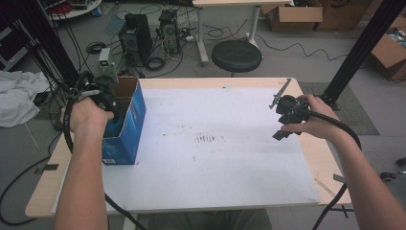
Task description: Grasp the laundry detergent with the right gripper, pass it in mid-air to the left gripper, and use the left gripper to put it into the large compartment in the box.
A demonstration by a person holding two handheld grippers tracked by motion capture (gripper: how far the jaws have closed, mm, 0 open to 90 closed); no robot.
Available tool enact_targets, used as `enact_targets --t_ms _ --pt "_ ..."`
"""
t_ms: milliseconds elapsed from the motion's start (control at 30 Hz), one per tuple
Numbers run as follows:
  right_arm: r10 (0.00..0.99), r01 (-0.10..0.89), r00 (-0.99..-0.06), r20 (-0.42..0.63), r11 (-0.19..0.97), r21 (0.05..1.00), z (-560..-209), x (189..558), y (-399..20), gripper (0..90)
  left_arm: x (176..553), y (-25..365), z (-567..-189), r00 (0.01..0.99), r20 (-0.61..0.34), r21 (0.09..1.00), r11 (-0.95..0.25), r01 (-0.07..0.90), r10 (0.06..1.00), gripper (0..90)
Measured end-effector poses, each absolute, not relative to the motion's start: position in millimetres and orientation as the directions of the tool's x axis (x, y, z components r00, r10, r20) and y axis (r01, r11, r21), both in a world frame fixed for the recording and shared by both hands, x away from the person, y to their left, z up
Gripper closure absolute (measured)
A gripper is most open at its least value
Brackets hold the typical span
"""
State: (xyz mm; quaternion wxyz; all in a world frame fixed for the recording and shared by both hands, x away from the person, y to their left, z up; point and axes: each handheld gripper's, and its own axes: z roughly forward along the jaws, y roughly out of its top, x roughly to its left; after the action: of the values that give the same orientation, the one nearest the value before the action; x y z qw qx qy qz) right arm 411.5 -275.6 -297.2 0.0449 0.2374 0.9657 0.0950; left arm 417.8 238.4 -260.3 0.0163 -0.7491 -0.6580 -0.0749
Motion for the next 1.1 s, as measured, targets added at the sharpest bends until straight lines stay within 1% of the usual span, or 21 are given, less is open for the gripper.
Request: enact_targets --t_ms 300,567,1100 --pt "0.474 0.46 -0.88 -0.03 0.866 0.196 -301 413 -277 27.8 418 238 -270 0.128 0.129 0.069 -0.137 0.988 0.983 38.7" --pt "0.477 0.464 -0.879 -0.021 0.864 0.196 -302 412 -278 27.7 416 238 -271 0.127 0.129 0.093 -0.14 0.986 0.983 38.6" --pt "0.479 0.464 -0.877 -0.028 0.862 0.203 -302 411 -283 27.4 416 236 -272 0.135 0.129 0.081 -0.146 0.986 0.982 38.1"
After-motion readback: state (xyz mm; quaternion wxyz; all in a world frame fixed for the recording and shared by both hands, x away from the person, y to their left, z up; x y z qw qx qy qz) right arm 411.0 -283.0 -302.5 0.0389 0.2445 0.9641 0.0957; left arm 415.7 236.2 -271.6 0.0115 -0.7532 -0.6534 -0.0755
